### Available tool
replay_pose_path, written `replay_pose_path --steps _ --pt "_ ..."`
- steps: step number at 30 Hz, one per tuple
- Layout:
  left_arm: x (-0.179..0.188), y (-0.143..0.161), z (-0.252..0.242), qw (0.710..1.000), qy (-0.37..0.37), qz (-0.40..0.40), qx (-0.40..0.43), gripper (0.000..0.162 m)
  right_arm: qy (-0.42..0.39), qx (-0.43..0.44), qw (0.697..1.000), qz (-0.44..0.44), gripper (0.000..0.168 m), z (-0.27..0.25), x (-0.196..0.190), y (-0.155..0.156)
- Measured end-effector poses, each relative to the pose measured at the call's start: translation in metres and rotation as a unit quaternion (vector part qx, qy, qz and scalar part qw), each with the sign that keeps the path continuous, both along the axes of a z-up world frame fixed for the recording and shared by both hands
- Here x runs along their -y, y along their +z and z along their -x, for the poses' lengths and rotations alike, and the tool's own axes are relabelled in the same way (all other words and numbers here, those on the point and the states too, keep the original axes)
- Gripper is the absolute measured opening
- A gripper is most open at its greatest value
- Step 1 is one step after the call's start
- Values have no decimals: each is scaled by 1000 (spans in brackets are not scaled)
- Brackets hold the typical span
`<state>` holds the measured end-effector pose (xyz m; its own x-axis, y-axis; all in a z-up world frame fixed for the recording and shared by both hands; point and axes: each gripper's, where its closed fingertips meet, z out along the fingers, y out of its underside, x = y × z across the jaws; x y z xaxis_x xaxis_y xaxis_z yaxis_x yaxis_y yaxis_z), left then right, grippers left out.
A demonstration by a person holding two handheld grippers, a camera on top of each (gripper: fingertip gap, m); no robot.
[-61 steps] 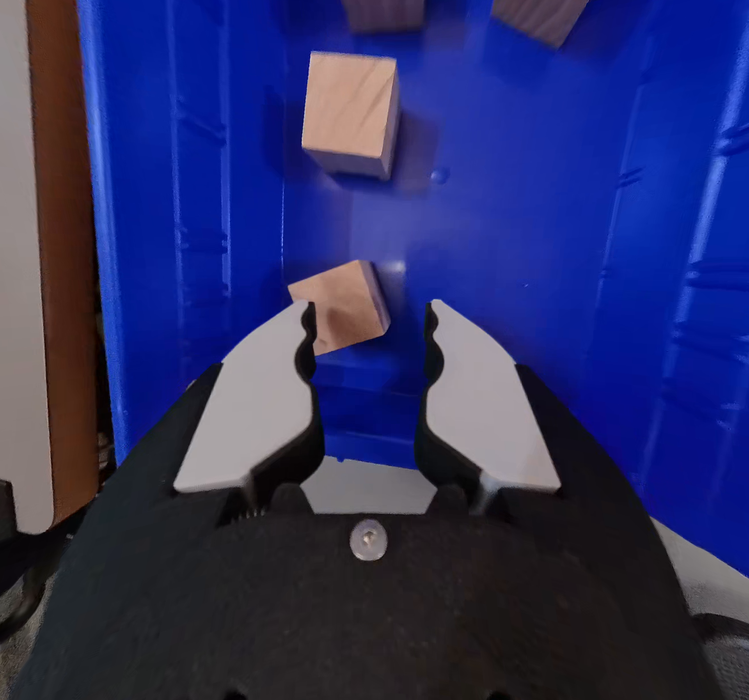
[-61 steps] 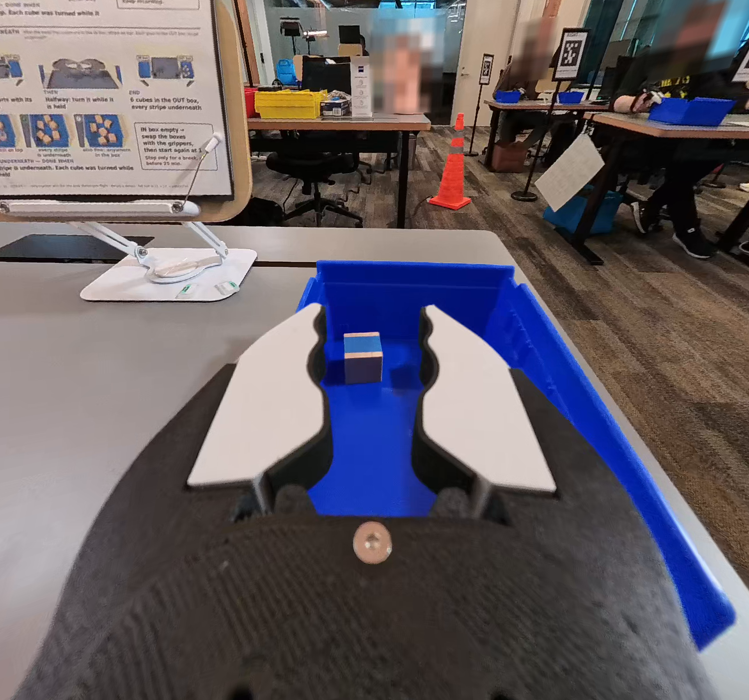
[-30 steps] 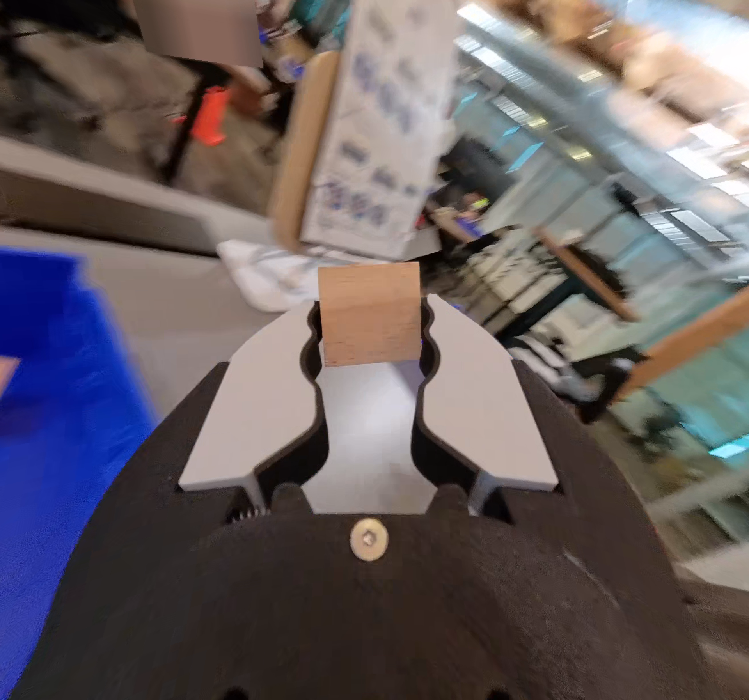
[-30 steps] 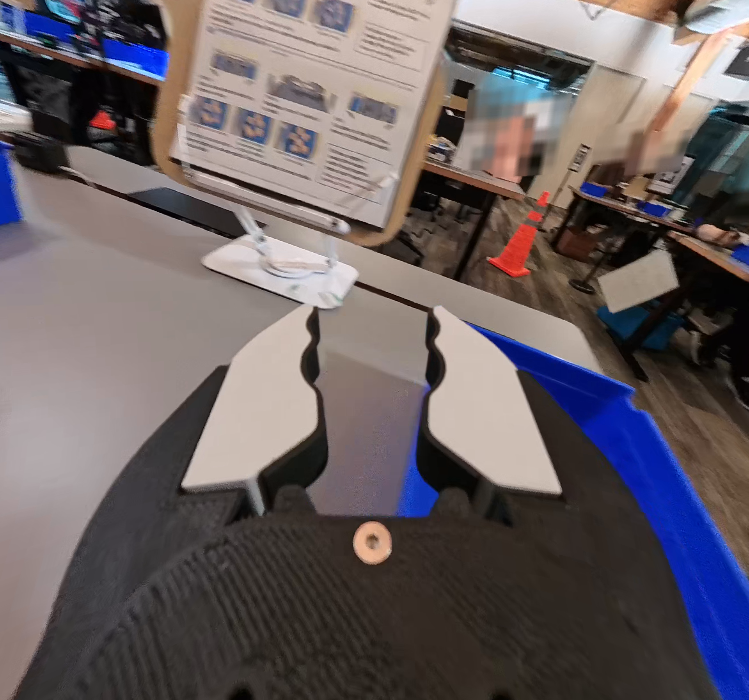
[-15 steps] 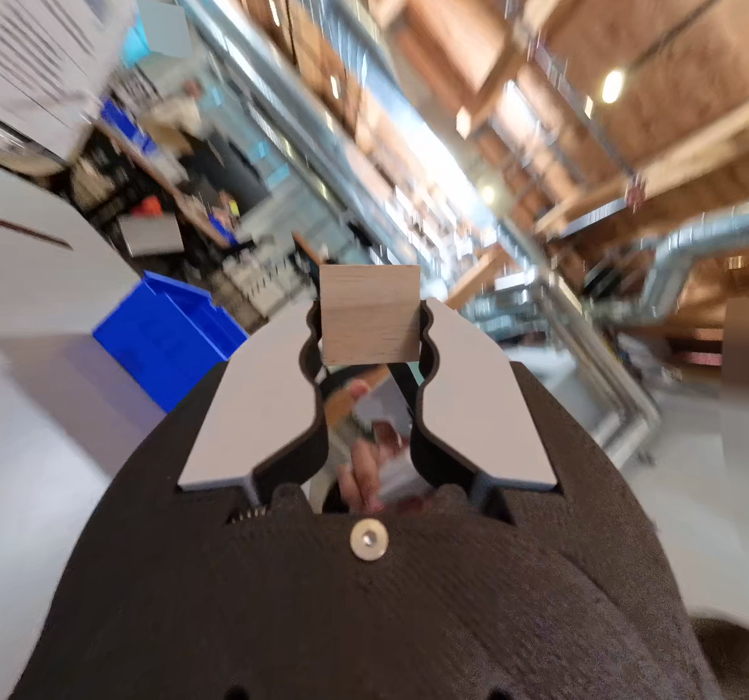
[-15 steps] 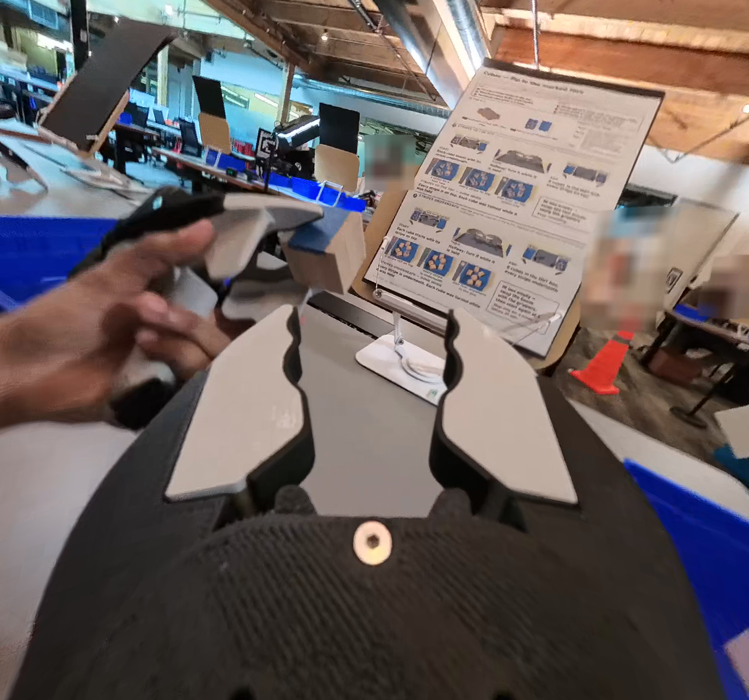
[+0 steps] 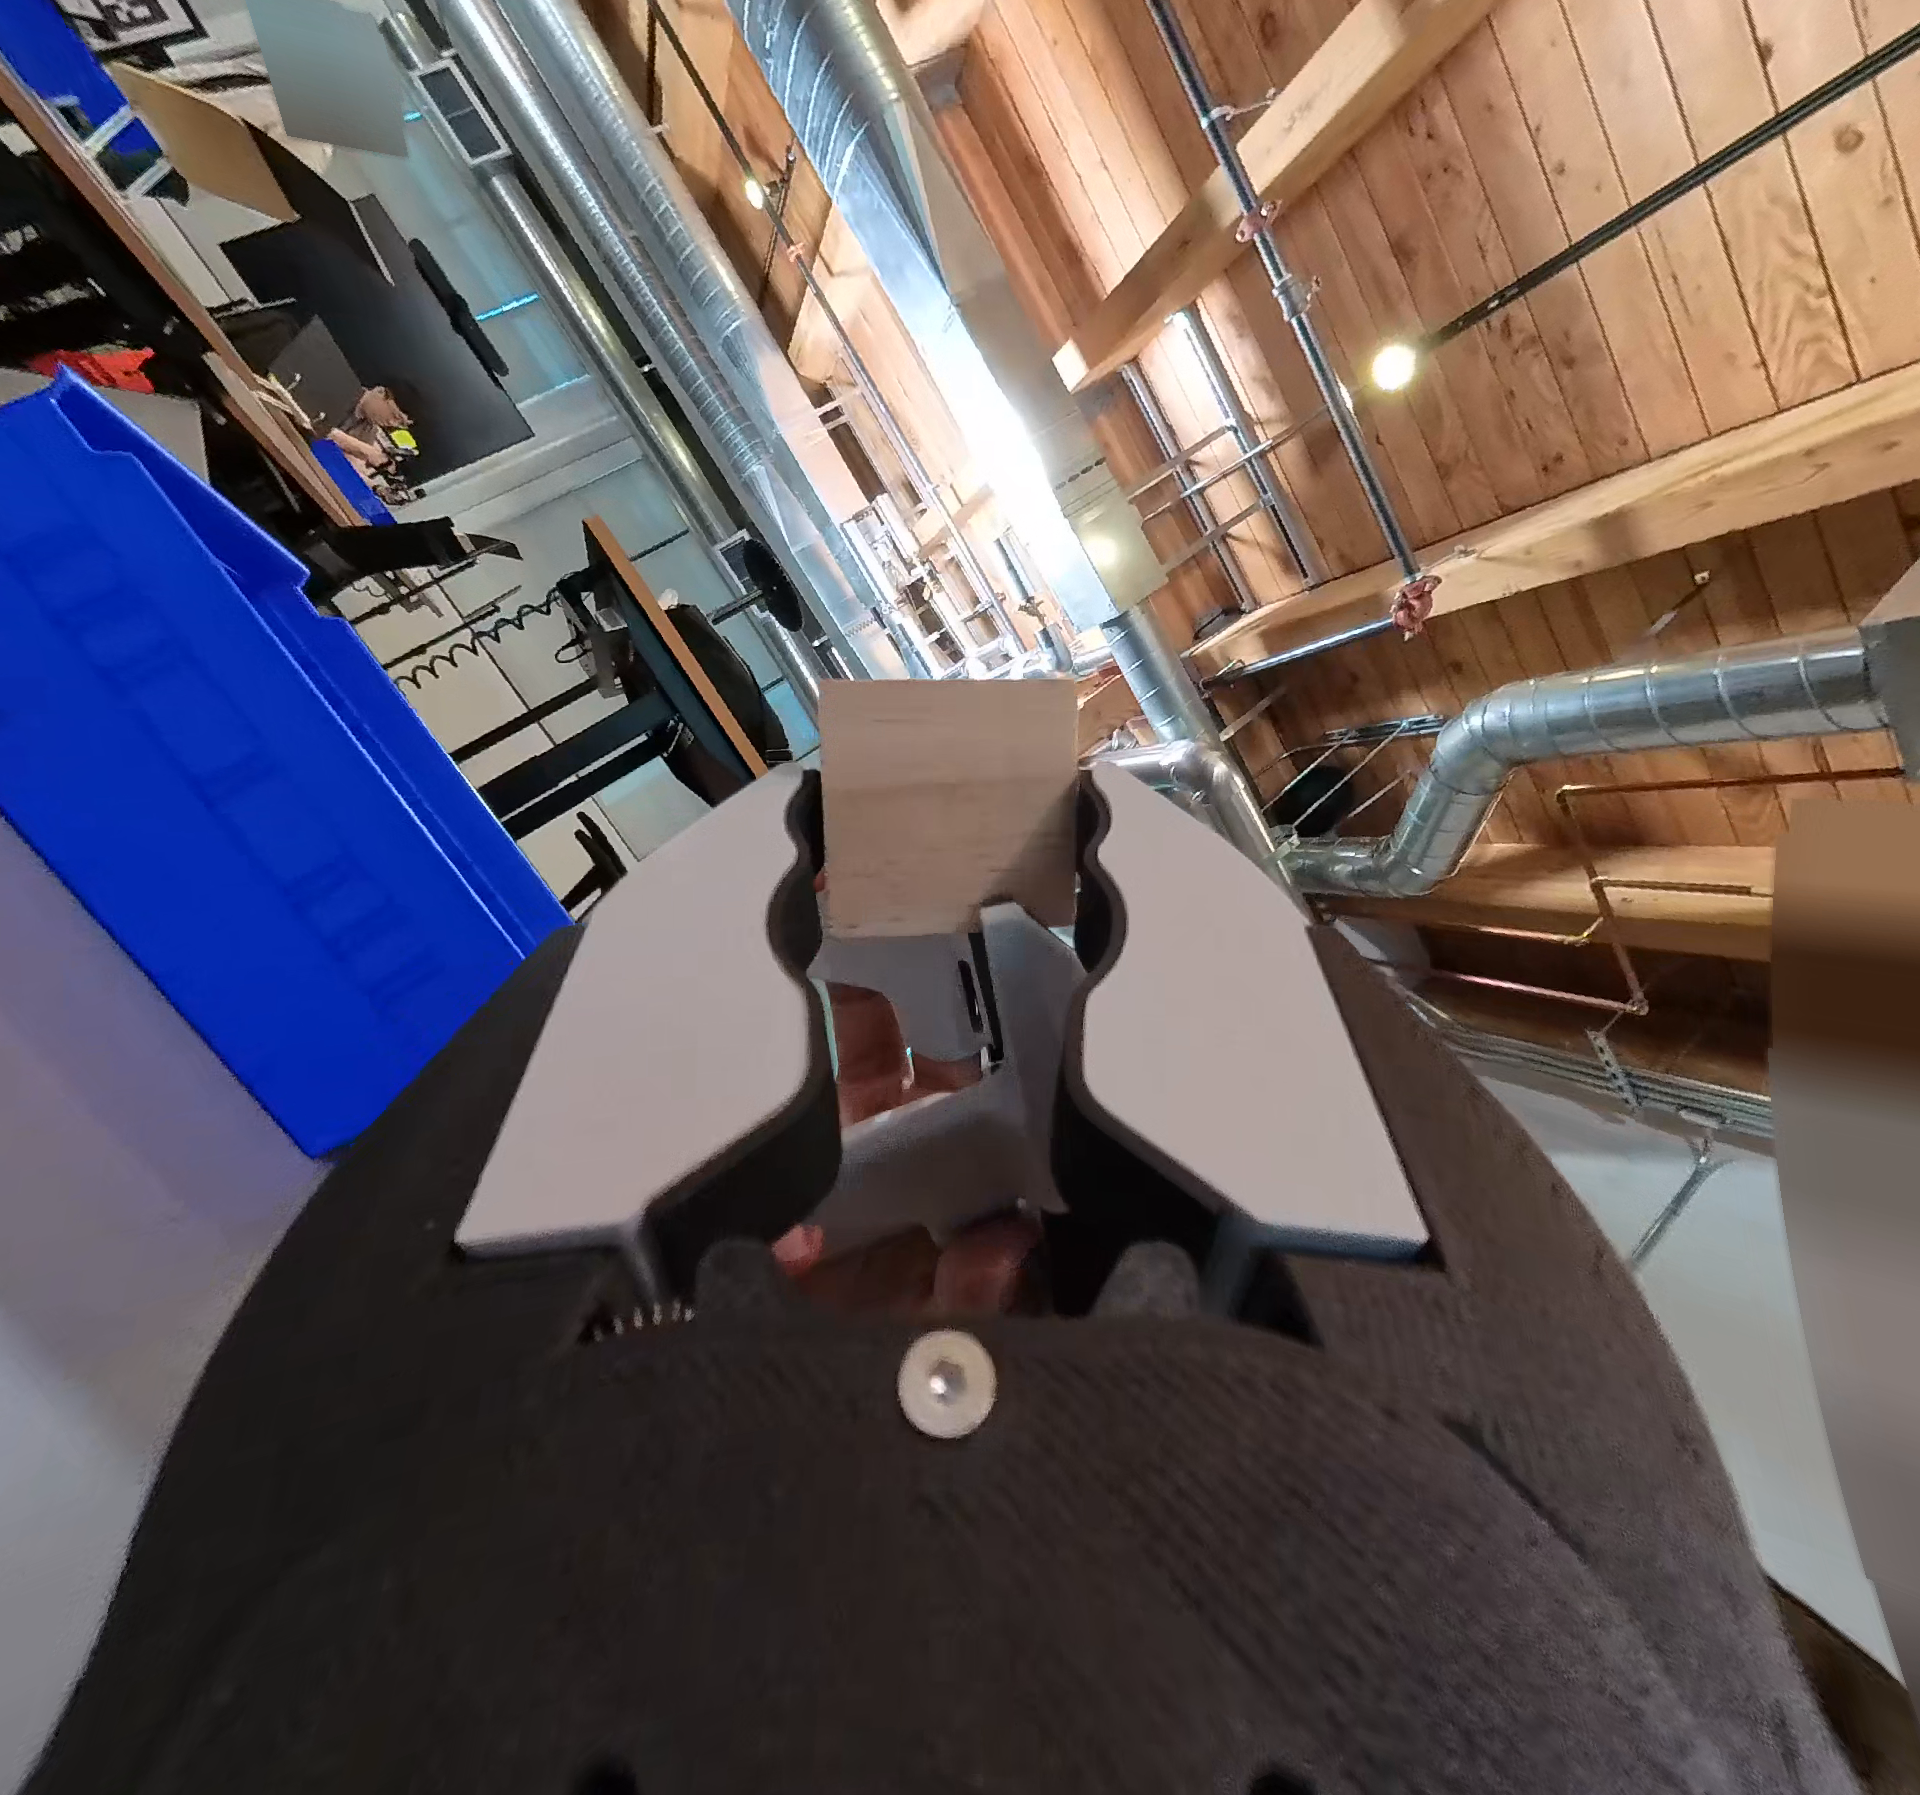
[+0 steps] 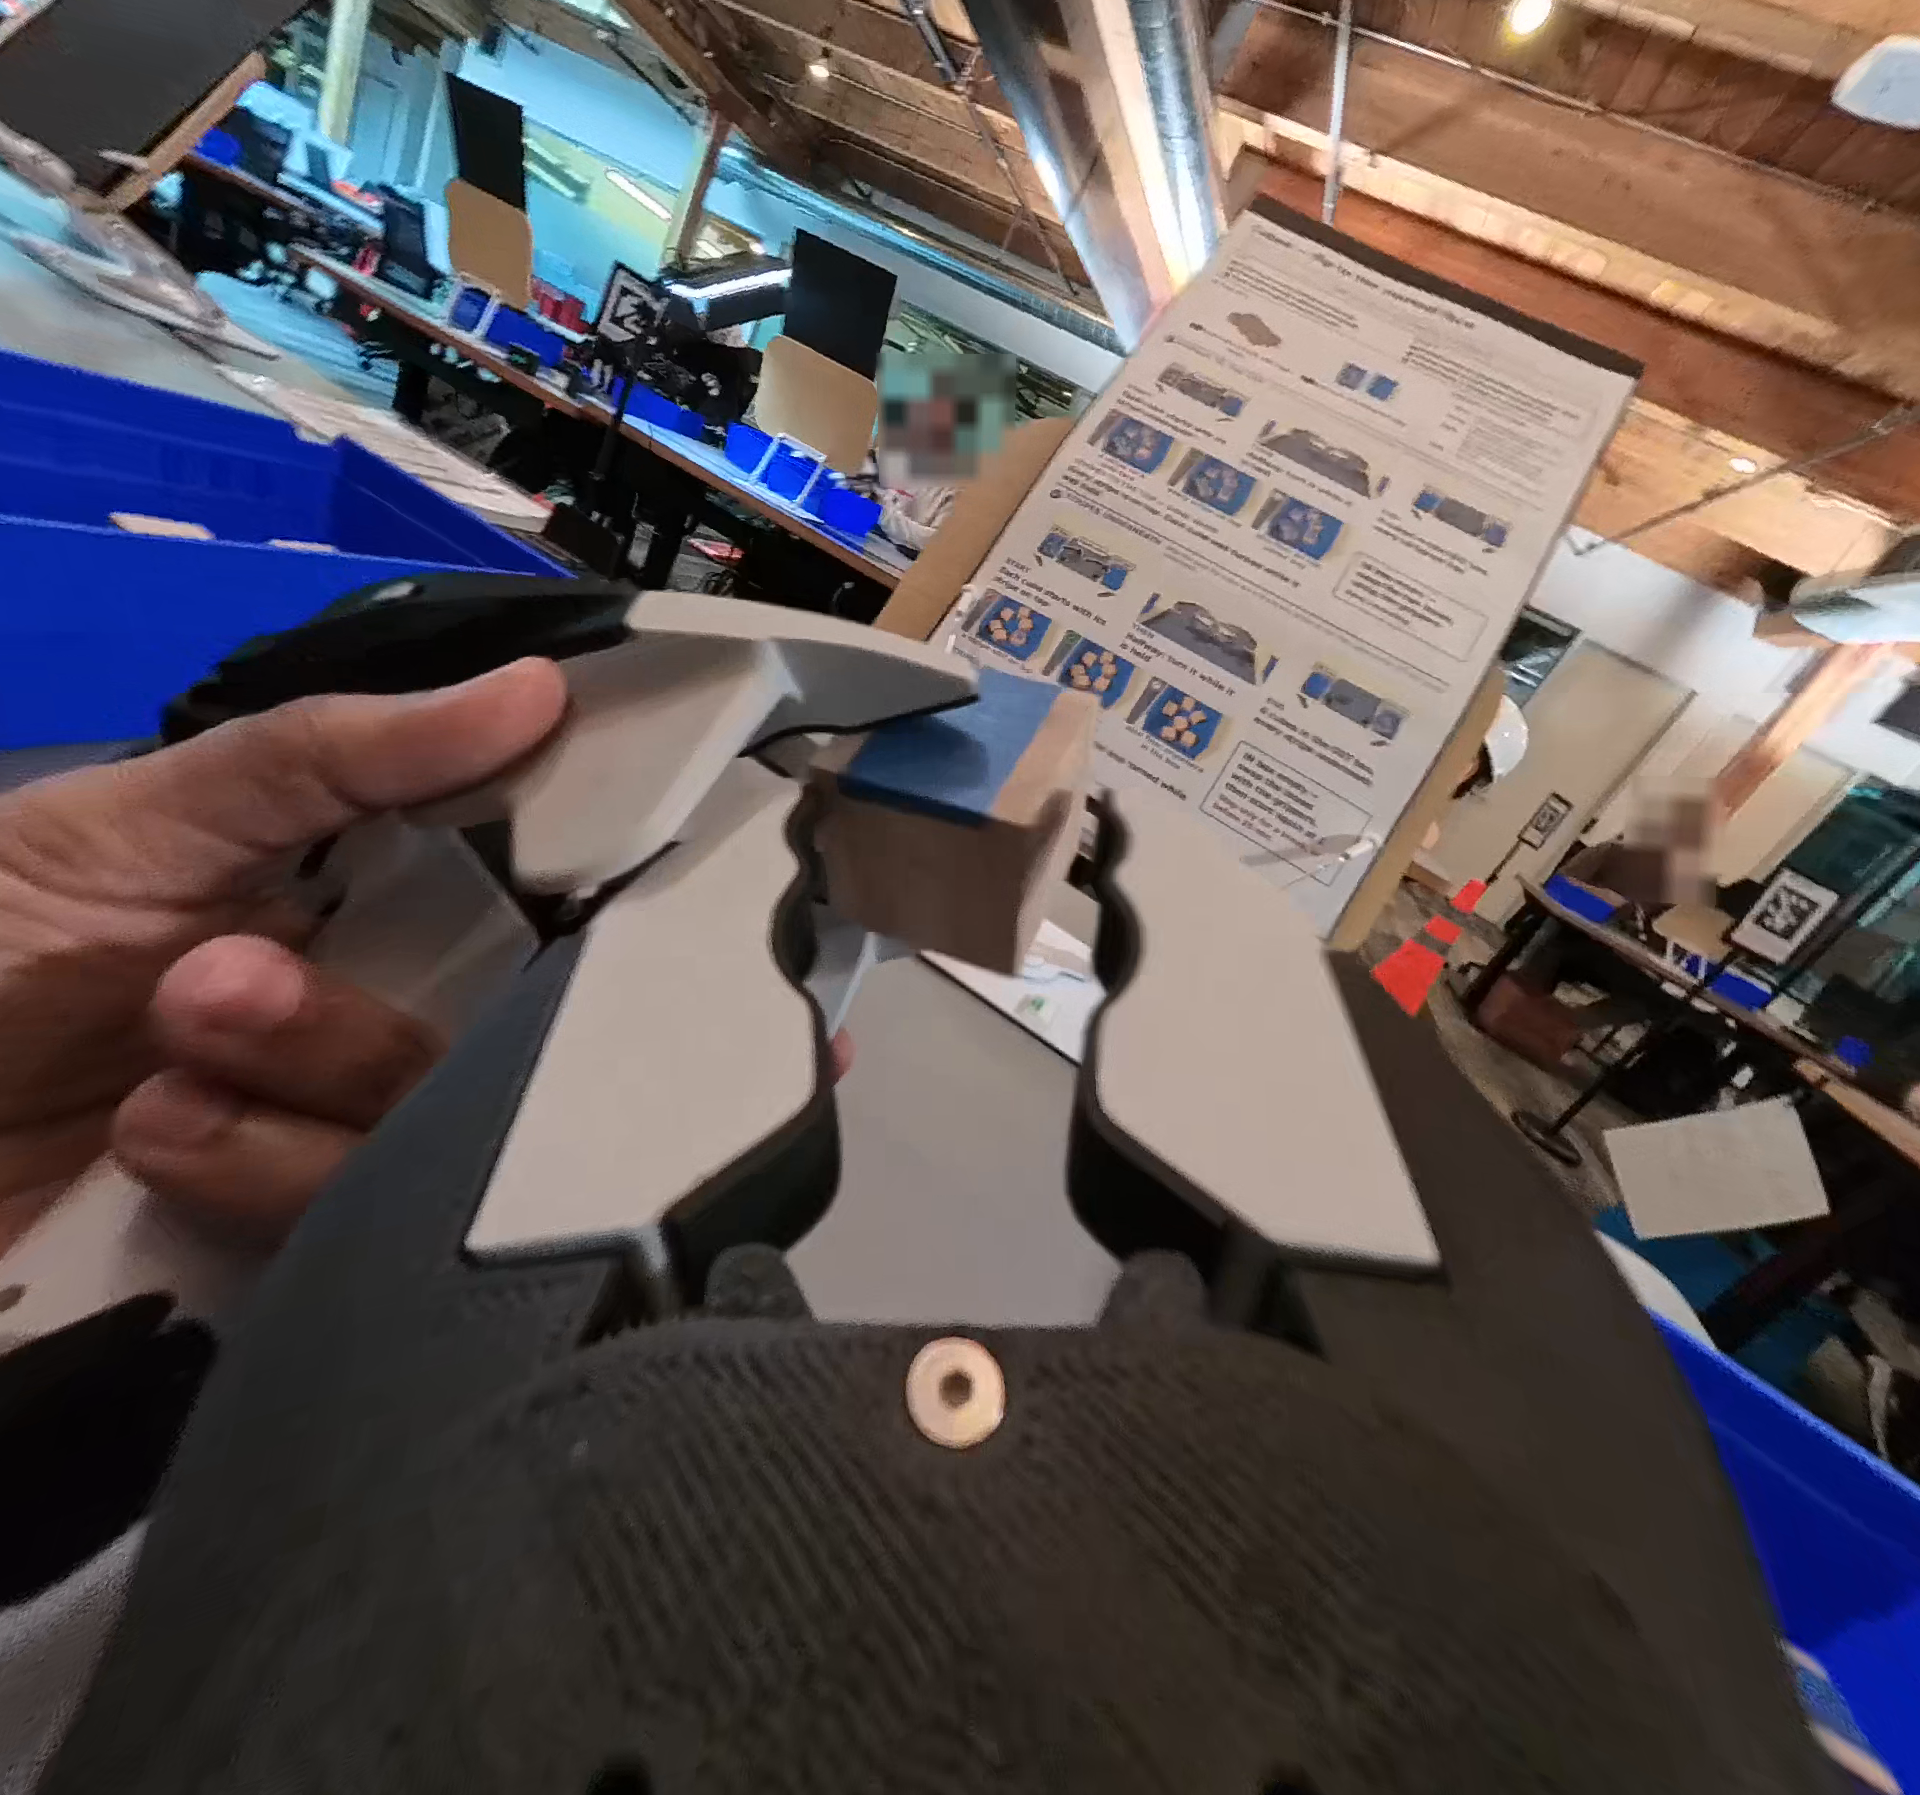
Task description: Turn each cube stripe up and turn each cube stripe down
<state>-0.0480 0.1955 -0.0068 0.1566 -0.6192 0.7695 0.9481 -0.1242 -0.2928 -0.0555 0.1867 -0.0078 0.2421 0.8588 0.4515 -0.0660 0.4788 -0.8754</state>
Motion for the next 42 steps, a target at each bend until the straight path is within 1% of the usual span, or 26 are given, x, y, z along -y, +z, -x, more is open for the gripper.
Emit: replay_pose_path --steps 1,7,11,13,15,17,19,22,24,27,31,34,39,42 --pt "0 -1 0 1000 -1 2 5 47 4 2 1000 -7 45 0 3 -1" --pt "1 -3 1 1000 -10 -2 3 47 21 23 1000 0 45 0 2 -2" --pt "5 0 7 1000 -11 -16 9 54 5 9 1000 9 45 -7 -16 8" --pt "6 -2 13 1000 7 -13 6 54 -19 -4 1000 17 45 -15 -38 17" --pt "5 -4 14 1000 13 -8 -8 54 -52 -19 998 35 45 -29 -70 28" --pt "4 -7 14 1000 7 -5 -12 54 -91 -35 994 53 45 -48 -113 35" --pt "1 -13 15 1000 -2 2 -9 53 -121 -41 989 74 45 -70 -159 31" --pt "-2 -22 15 1000 -19 9 3 53 -117 -27 984 128 45 -102 -218 4" --pt "-2 -26 14 1000 -25 13 5 53 -135 -19 976 167 45 -121 -253 -16" --pt "1 -29 12 1000 -21 19 -2 53 -159 11 966 203 45 -133 -287 -39" --pt "10 -31 17 1000 -7 21 2 53 -157 66 955 245 45 -118 -305 -69" --pt "18 -30 24 1000 13 21 -1 53 -152 136 942 267 46 -102 -311 -96" --pt "28 -31 33 999 36 23 -3 53 -123 261 906 310 45 -87 -309 -139" --pt "31 -34 37 999 40 25 2 53 -98 308 884 337 45 -82 -302 -156"
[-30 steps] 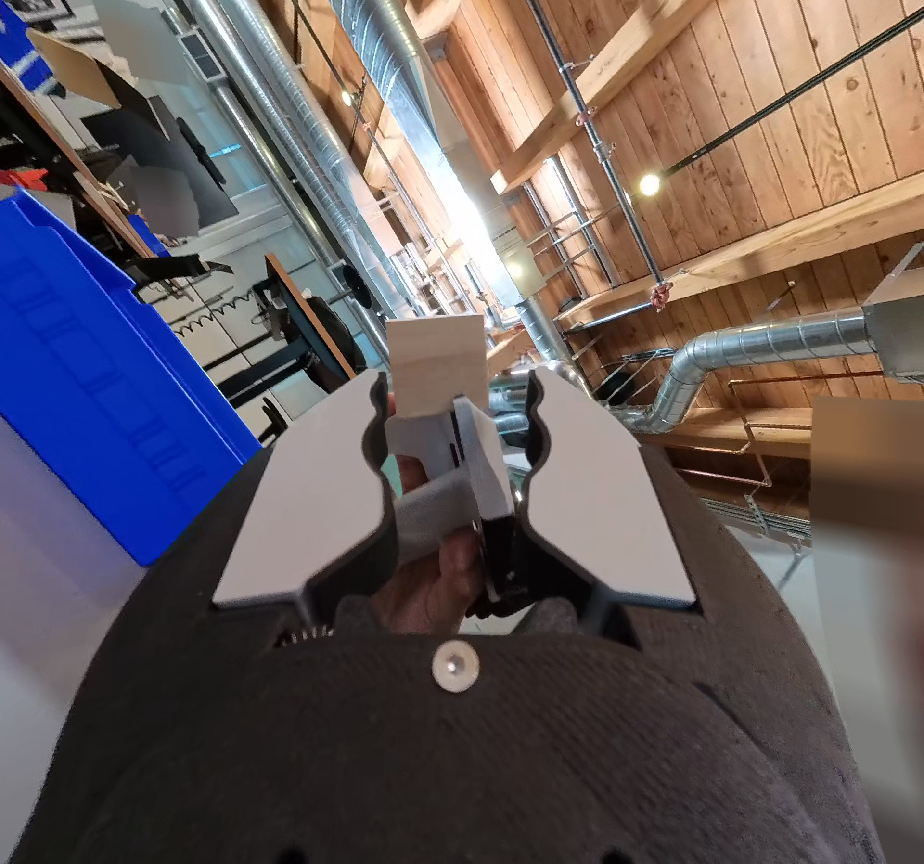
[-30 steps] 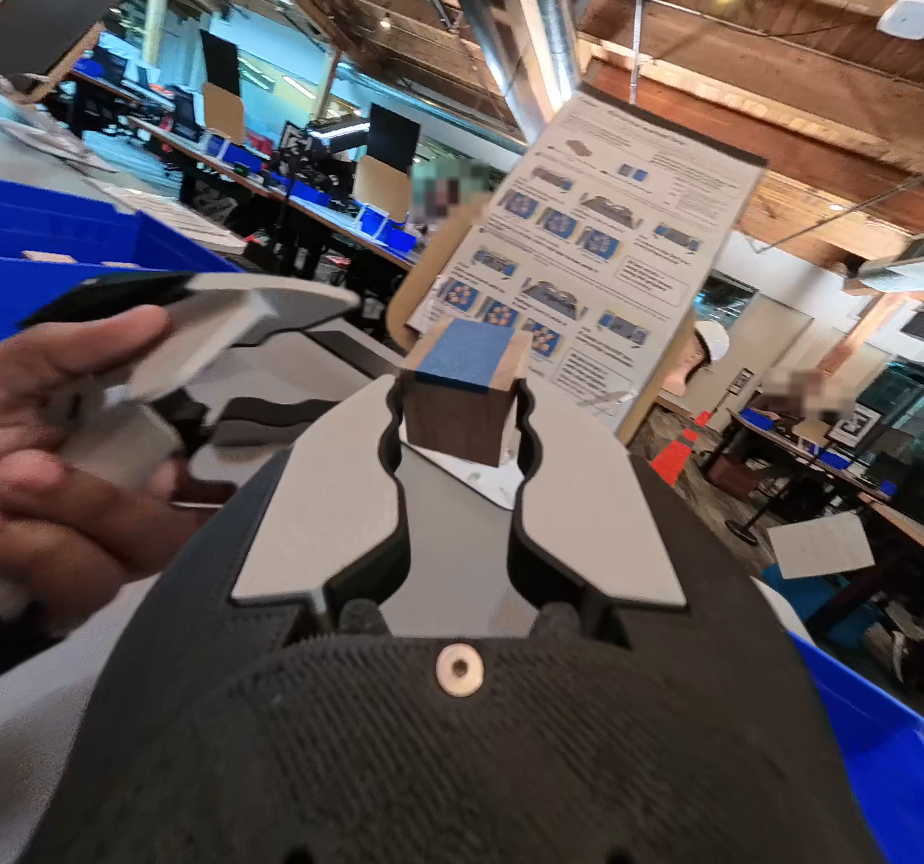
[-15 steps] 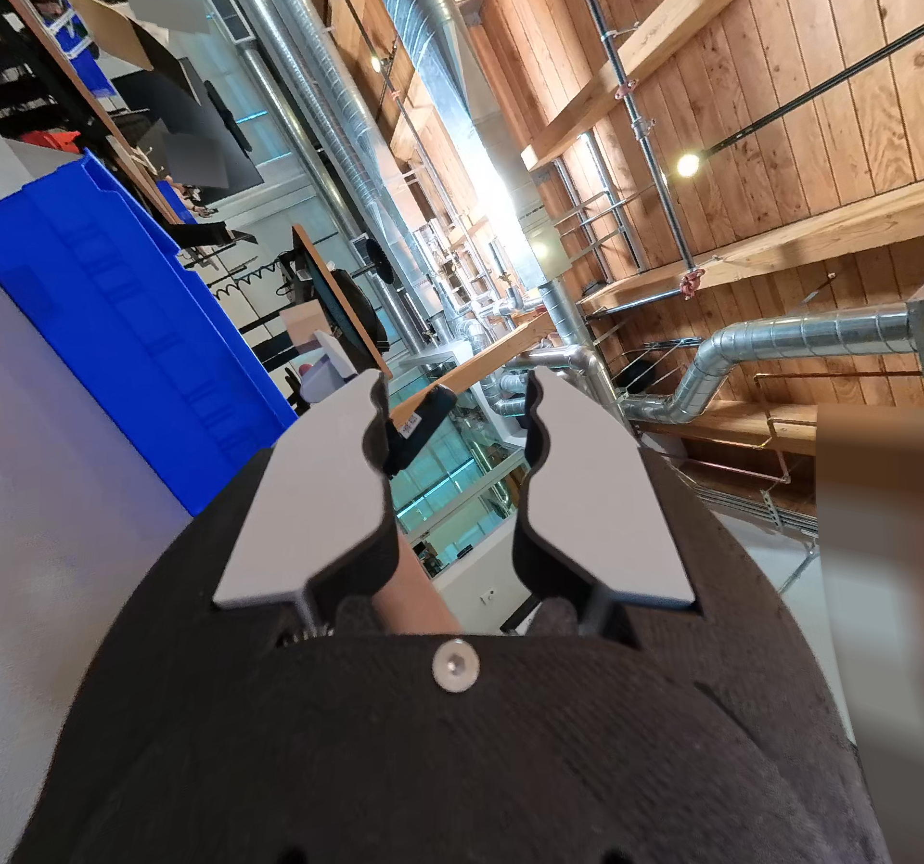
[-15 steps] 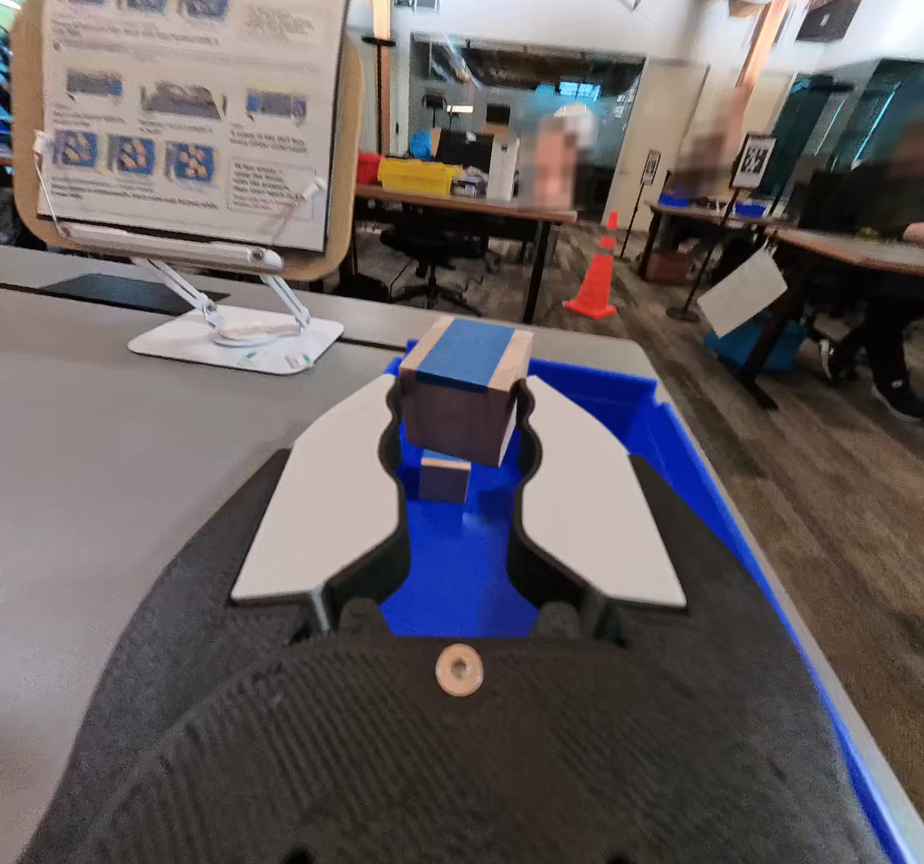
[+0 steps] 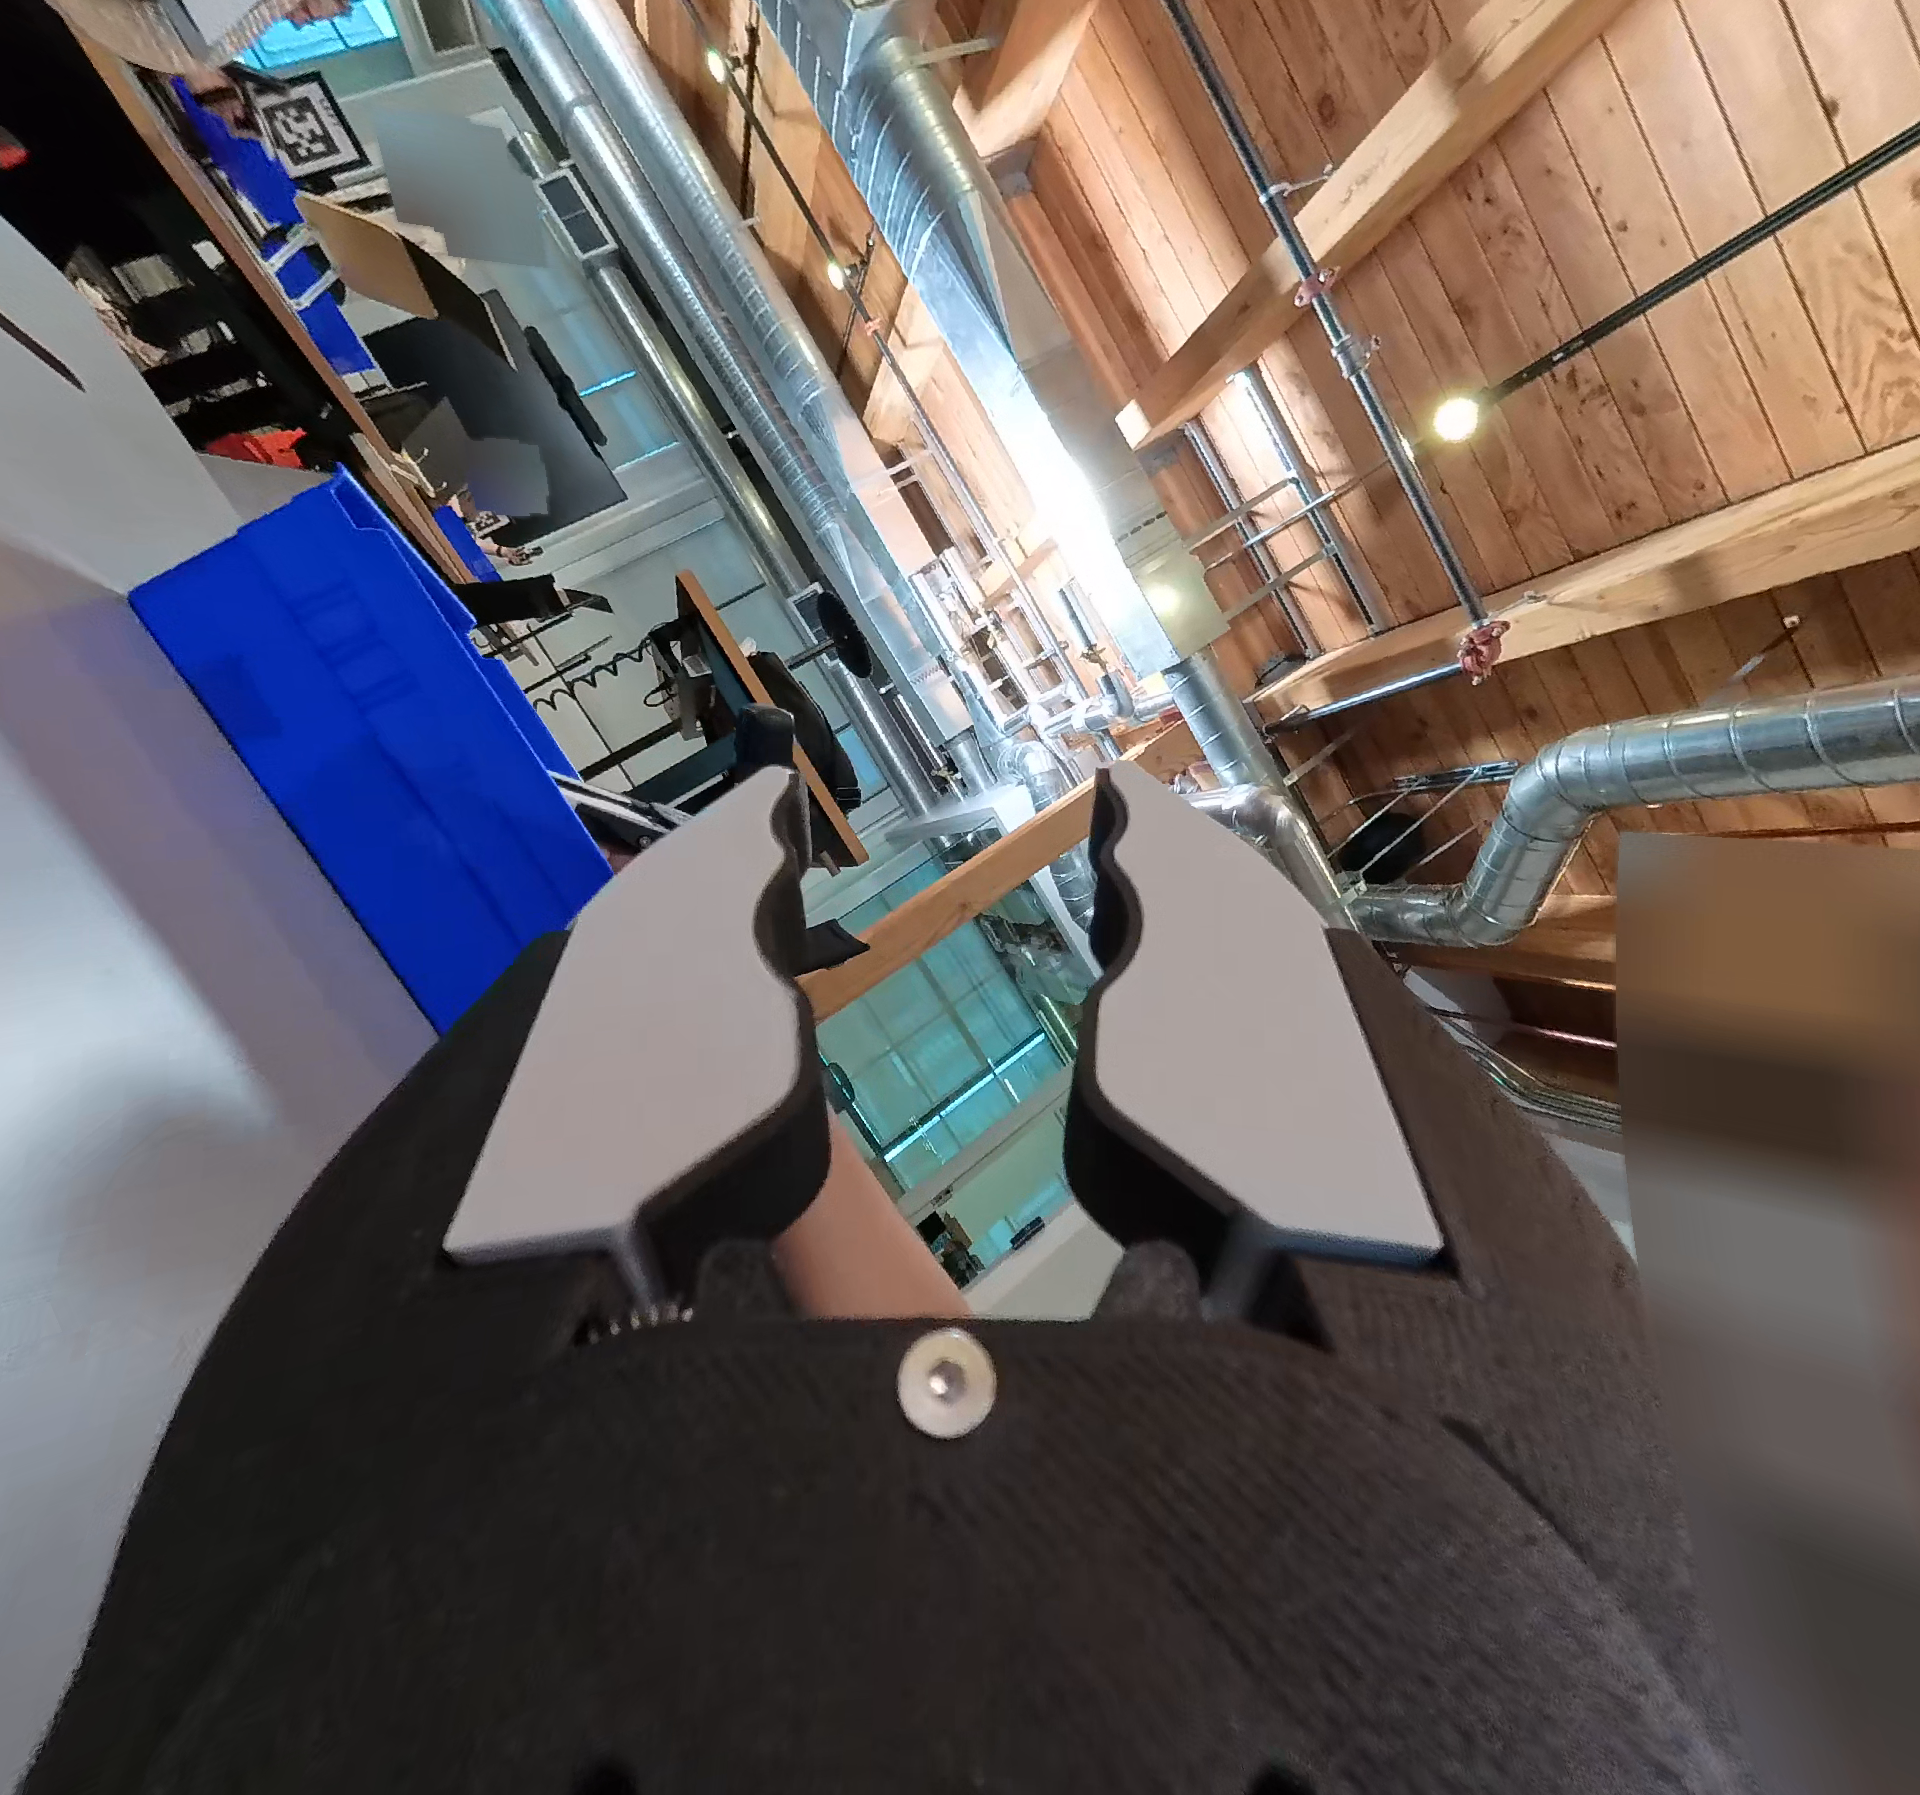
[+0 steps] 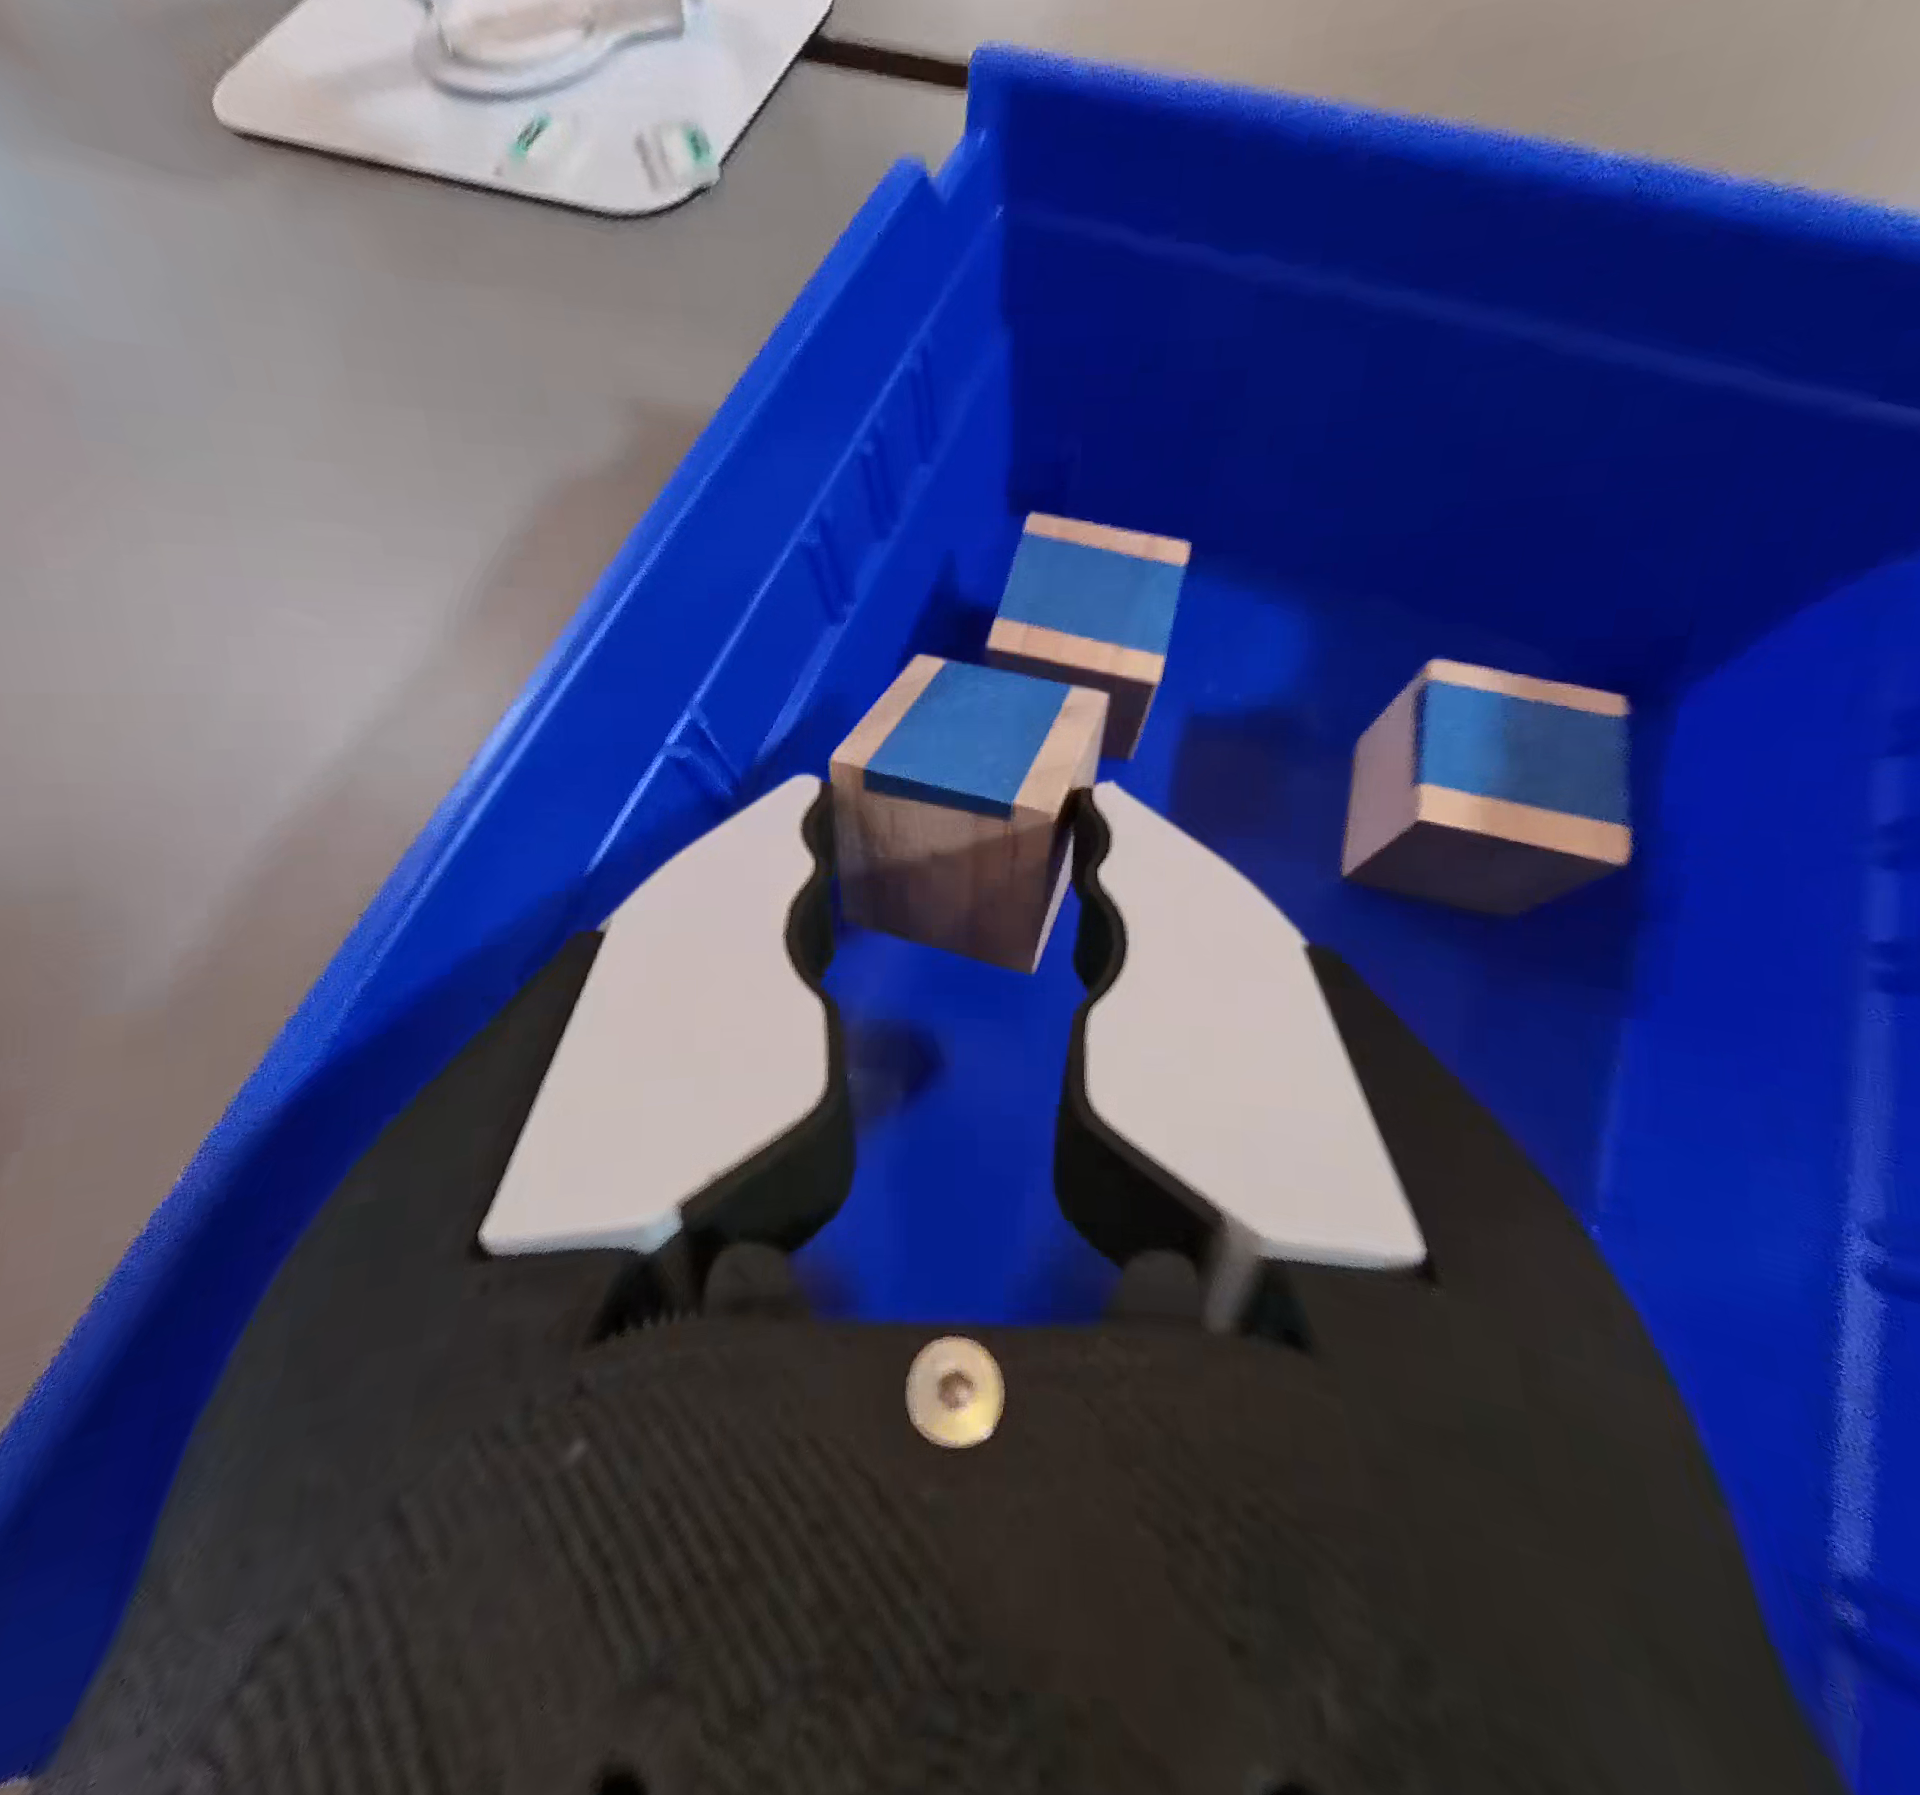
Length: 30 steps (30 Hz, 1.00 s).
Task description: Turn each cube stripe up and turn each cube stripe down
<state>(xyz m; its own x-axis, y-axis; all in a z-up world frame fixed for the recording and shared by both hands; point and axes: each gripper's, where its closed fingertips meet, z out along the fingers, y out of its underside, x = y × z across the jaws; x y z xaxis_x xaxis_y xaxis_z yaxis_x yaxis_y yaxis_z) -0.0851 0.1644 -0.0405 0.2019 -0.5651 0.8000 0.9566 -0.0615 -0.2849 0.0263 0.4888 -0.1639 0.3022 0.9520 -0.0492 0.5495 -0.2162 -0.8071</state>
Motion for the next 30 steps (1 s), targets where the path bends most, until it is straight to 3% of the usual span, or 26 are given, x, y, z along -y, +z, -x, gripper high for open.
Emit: replay_pose_path --steps 6,12,16,21,26,30 --pt "3 -2 3 1000 5 1 1 53 16 60 998 2 46 3 6 -21" --pt "3 -3 2 1000 1 4 2 53 34 114 993 -29 45 -4 11 -19" --pt "2 -4 1 1000 -4 5 -1 53 35 133 990 -24 55 -15 13 -8" --pt "1 -3 3 1000 2 9 -10 53 -5 78 995 -69 53 -22 -2 36" --pt "-1 3 11 996 26 32 -84 53 -22 -66 992 -108 48 -17 10 112" --pt "13 34 56 981 95 42 -162 56 -13 -140 982 -122 42 -21 35 152"
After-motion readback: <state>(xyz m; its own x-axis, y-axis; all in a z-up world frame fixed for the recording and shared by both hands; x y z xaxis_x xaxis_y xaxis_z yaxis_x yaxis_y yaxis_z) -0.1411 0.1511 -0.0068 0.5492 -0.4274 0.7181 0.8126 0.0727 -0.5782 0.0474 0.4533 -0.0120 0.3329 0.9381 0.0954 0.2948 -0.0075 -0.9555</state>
